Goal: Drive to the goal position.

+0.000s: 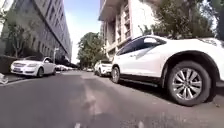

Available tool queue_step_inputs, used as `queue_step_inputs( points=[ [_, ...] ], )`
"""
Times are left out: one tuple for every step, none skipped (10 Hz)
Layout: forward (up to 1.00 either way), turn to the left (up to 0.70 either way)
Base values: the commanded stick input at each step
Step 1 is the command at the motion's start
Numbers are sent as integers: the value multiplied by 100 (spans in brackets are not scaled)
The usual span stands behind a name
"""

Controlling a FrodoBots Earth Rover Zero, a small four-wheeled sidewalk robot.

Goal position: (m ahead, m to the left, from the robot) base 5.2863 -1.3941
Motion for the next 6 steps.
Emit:
queue_step_inputs(
  points=[
    [70,0],
    [70,0],
    [70,0],
    [70,0],
    [70,0],
    [70,0]
  ],
)
